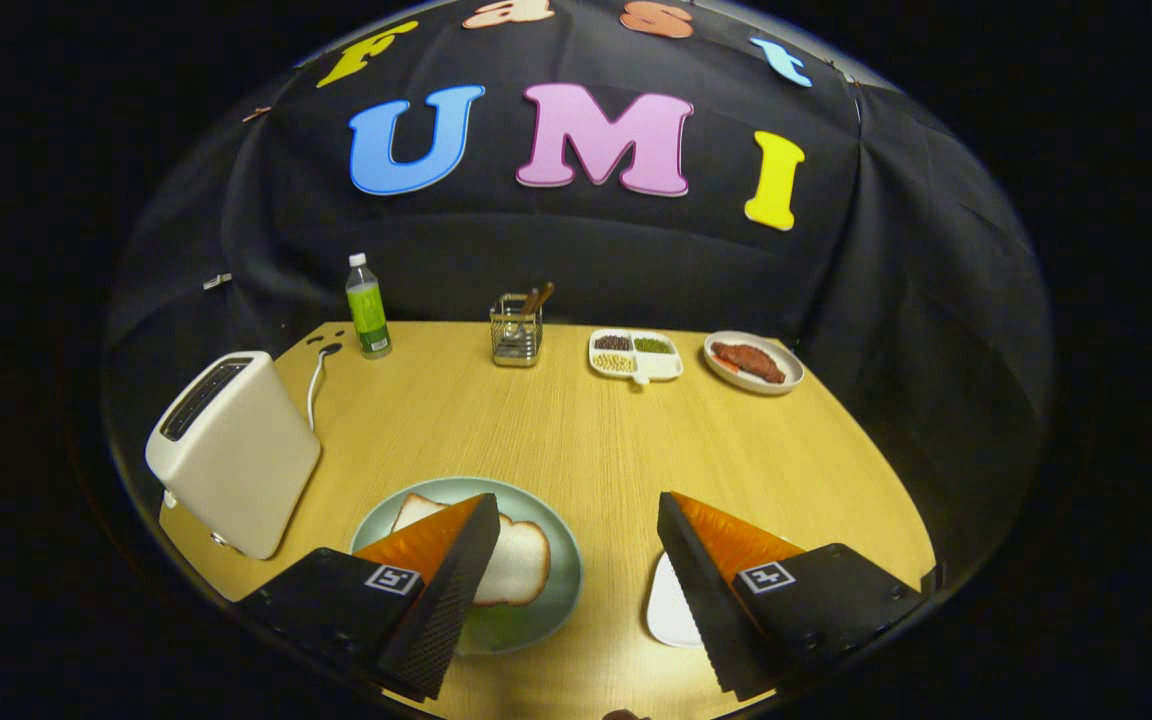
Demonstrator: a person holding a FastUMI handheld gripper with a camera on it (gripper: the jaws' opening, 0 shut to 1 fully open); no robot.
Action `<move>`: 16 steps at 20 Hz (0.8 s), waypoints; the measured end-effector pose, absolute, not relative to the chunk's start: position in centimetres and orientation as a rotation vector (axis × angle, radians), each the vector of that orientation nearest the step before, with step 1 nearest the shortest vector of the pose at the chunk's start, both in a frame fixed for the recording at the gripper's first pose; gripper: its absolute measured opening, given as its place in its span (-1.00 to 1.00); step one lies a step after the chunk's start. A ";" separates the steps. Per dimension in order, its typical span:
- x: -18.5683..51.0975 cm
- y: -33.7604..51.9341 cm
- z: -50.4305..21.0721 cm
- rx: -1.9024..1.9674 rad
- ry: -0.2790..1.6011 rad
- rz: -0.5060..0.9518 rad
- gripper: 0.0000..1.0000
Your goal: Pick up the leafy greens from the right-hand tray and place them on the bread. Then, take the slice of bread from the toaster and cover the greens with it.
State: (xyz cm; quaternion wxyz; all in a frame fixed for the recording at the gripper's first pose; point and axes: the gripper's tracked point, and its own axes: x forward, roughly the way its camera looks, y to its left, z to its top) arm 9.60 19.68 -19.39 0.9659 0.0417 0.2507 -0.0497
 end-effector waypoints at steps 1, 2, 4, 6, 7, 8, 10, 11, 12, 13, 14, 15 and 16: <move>9.2 19.1 -17.6 0.063 0.469 -0.093 0.98; 8.9 18.6 -16.2 0.047 0.440 -0.085 0.98; 8.1 17.8 -13.3 0.019 0.381 -0.060 0.98; 7.2 17.0 -10.7 0.005 0.332 -0.035 0.98; 6.7 16.8 -9.5 0.007 0.317 -0.018 0.98; 6.1 16.5 -8.6 0.008 0.303 -0.003 0.98; 5.1 15.9 -6.3 -0.002 0.263 0.028 0.97; 4.6 15.6 -5.2 -0.013 0.243 0.044 0.98; 4.3 15.7 -4.2 -0.017 0.224 0.066 0.97; 3.8 15.9 -3.4 -0.017 0.211 0.092 0.97; 3.1 16.3 -2.7 -0.021 0.207 0.124 0.97; 2.6 16.6 -2.2 -0.029 0.204 0.152 0.97; 2.1 16.6 -1.6 -0.041 0.202 0.177 0.97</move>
